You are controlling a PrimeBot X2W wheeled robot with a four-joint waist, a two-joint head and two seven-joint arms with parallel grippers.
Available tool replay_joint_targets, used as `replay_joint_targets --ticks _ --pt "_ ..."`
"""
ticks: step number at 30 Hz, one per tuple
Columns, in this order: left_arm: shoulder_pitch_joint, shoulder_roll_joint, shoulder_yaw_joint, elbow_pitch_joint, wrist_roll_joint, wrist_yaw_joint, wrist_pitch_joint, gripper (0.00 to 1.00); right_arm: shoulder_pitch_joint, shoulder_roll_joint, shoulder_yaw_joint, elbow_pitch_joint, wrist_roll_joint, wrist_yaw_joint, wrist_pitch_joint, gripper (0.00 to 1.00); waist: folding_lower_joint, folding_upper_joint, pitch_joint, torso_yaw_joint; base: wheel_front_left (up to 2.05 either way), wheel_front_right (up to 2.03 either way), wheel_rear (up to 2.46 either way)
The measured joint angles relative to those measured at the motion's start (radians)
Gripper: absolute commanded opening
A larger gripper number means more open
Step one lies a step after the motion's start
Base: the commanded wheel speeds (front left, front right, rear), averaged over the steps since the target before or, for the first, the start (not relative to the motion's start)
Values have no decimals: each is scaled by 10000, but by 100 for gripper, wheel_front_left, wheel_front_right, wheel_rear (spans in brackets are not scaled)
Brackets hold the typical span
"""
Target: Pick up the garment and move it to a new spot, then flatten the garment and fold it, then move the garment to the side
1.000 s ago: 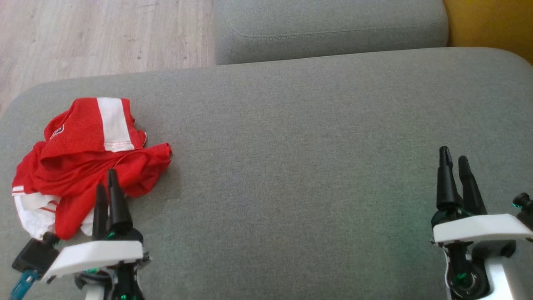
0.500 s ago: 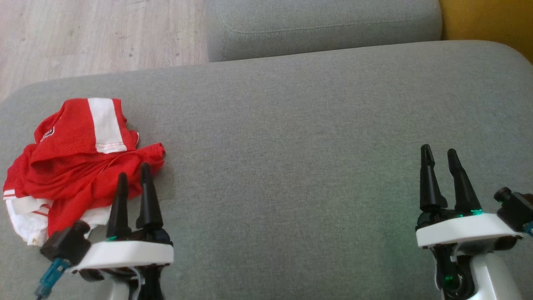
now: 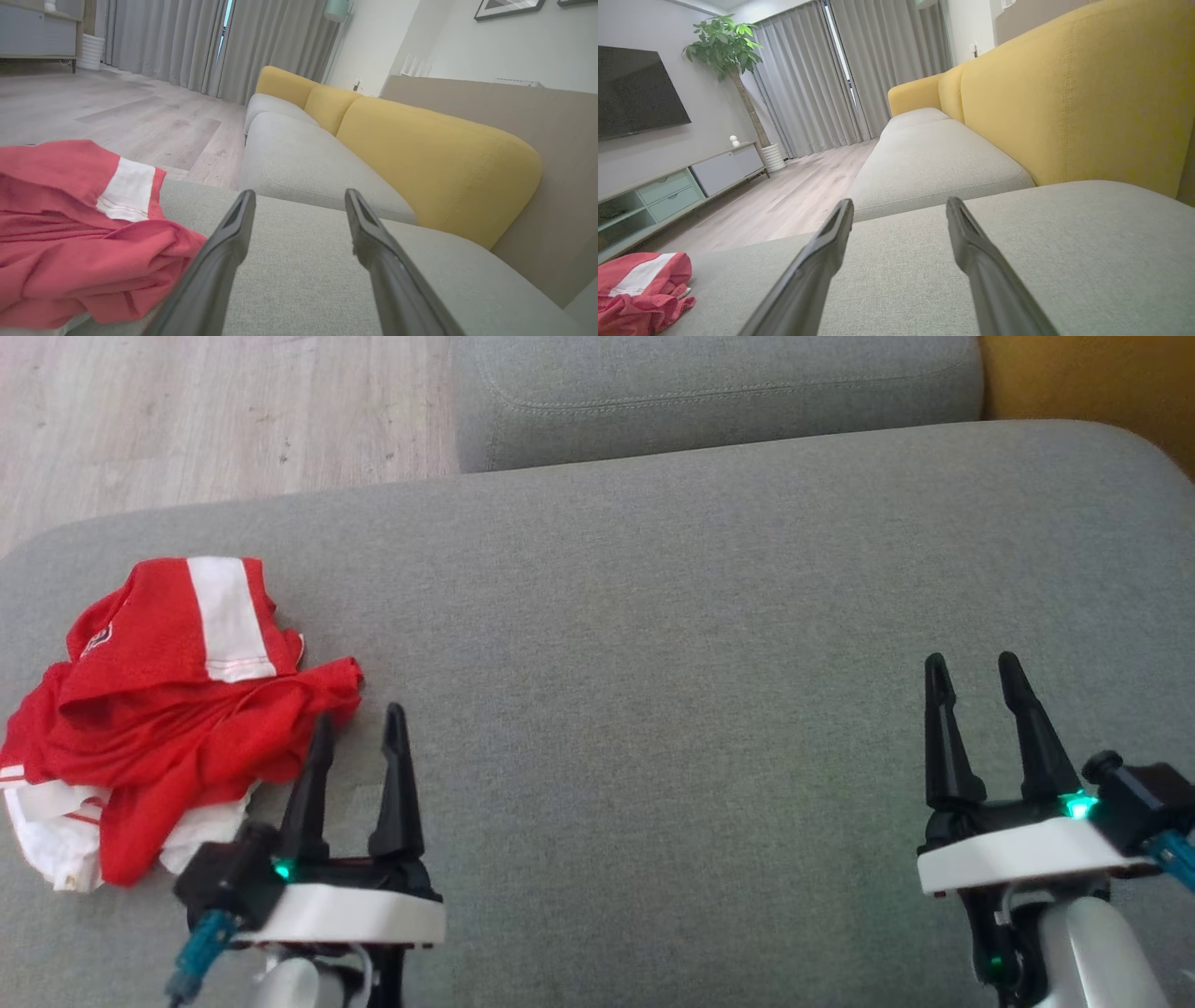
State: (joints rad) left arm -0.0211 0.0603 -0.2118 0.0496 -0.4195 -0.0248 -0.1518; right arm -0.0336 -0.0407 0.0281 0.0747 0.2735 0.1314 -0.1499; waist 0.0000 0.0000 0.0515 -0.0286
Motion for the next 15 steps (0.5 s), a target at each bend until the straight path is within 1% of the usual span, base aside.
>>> replay_joint_targets --ticks 8,10,12,15 --pt "-118 336 -650 -190 1039 560 -215 100 1 -4 150 -211 -1127 0 -209 100 0 0 30 -26 0 0 0" --pt "-156 493 -913 -203 1392 700 -303 100 1 -4 207 -274 -1384 0 -293 100 0 0 39 -35 0 0 0" --pt "-155 571 -1126 -244 1584 846 -357 100 3 -4 232 -286 -1436 0 -368 100 0 0 61 -44 0 0 0" --pt "-156 604 -1225 -376 1710 918 -447 100 4 -8 249 -293 -1542 0 -464 100 0 0 79 -45 0 0 0"
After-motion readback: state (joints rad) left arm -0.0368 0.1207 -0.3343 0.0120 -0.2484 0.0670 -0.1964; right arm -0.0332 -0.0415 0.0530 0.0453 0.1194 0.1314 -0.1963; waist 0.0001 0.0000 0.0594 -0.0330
